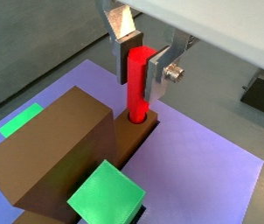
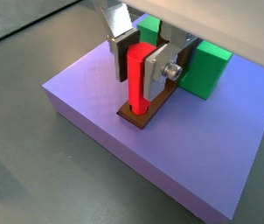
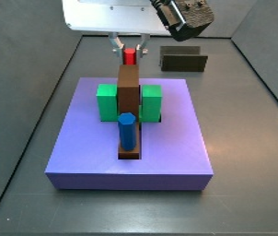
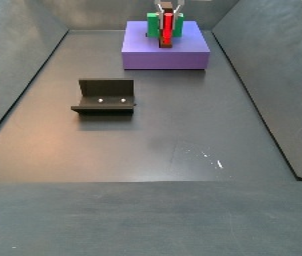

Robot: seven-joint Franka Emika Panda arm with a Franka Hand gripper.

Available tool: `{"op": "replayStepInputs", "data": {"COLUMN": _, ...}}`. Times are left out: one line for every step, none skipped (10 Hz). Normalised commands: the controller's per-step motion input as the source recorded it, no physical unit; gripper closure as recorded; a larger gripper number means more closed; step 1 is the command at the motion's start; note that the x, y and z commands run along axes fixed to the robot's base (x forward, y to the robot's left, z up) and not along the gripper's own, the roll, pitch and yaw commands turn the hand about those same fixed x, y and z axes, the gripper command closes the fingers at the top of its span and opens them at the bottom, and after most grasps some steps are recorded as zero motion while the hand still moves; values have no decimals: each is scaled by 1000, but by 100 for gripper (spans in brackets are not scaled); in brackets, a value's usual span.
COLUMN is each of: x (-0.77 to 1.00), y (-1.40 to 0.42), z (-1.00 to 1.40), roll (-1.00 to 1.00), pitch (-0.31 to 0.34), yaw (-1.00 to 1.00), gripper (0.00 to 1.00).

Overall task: Pick up the red object. Move up. Move to above the board. Insert the red object.
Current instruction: Insert the red object.

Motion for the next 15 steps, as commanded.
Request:
{"op": "replayStepInputs", "data": {"x": 86, "y": -11, "z": -309, "roll": 260, "pitch": 0, "yaw": 146, "gripper": 100}}
{"op": "replayStepInputs", "data": {"x": 80, "y": 0, "z": -320, "roll": 361, "pitch": 0, "yaw": 100, "gripper": 100}}
{"op": "replayStepInputs", "data": {"x": 0, "y": -3, "z": -171, "roll": 450, "pitch": 54, "yaw": 126, "gripper": 100}}
{"op": "replayStepInputs", "data": {"x": 0, "y": -11, "z": -229, "roll": 414, "pitch": 29, "yaw": 140, "gripper": 100}}
{"op": "replayStepInputs", "data": {"x": 0, "y": 0, "z": -349, "roll": 303, "pitch": 0, "yaw": 49, "gripper": 100}}
{"op": "replayStepInputs", "data": {"x": 0, "y": 0, "z": -283, "roll": 241, "pitch": 0, "yaw": 14, "gripper": 100}}
{"op": "replayStepInputs", "data": {"x": 0, "y": -160, "z": 0, "roll": 161, "pitch": 19, "yaw": 66, "gripper": 100}}
{"op": "replayStepInputs", "data": {"x": 0, "y": -157, "z": -3, "roll": 97, "pitch": 0, "yaw": 29, "gripper": 100}}
{"op": "replayStepInputs", "data": {"x": 0, "y": -120, "z": -46, "roll": 69, "pitch": 0, "yaw": 29, "gripper": 100}}
{"op": "replayStepInputs", "data": {"x": 0, "y": -54, "z": -117, "roll": 47, "pitch": 0, "yaw": 6, "gripper": 100}}
{"op": "replayStepInputs", "data": {"x": 0, "y": 0, "z": -354, "roll": 126, "pitch": -13, "yaw": 0, "gripper": 100}}
{"op": "replayStepInputs", "data": {"x": 80, "y": 0, "z": -323, "roll": 110, "pitch": 0, "yaw": 0, "gripper": 100}}
{"op": "replayStepInputs", "data": {"x": 274, "y": 0, "z": -186, "roll": 140, "pitch": 16, "yaw": 0, "gripper": 100}}
{"op": "replayStepInputs", "data": {"x": 331, "y": -80, "z": 129, "roll": 143, "pitch": 166, "yaw": 0, "gripper": 100}}
{"op": "replayStepInputs", "data": {"x": 249, "y": -83, "z": 186, "roll": 174, "pitch": 194, "yaw": 0, "gripper": 100}}
